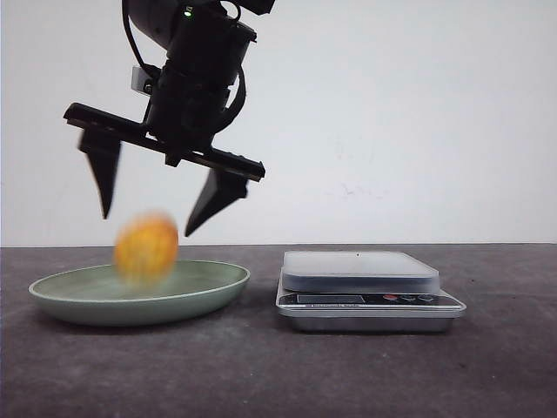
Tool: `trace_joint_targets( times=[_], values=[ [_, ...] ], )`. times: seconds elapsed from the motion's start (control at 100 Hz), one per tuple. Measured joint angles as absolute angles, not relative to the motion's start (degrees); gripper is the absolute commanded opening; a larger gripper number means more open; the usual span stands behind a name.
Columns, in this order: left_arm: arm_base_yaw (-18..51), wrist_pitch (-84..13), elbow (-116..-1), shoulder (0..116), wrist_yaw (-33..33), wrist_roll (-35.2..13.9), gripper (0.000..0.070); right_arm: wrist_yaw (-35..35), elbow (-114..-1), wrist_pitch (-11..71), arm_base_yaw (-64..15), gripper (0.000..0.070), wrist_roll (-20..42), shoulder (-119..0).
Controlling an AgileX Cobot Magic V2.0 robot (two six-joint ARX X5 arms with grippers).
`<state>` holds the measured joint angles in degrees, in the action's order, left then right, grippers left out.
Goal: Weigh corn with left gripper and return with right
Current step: 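Open the right gripper to drop the corn and raise it away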
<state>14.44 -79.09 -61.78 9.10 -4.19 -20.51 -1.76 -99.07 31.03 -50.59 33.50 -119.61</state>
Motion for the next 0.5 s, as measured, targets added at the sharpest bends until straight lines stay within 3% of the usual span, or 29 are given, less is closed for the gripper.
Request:
trace_joint_targets(
  times=[0.25, 0.5],
  values=[
    [14.4, -80.0, -61.8, 9.1, -4.2, -20.5, 0.0505, -3.9, -100.7, 37.7, -48.0, 0.0647, 29.8, -117.4],
    [14.4, -80.0, -61.8, 9.1, -4.2, -20.3, 0.0505, -4.8, -102.4, 44.5, -37.1, 0.0618, 21.8, -100.1]
  ],
)
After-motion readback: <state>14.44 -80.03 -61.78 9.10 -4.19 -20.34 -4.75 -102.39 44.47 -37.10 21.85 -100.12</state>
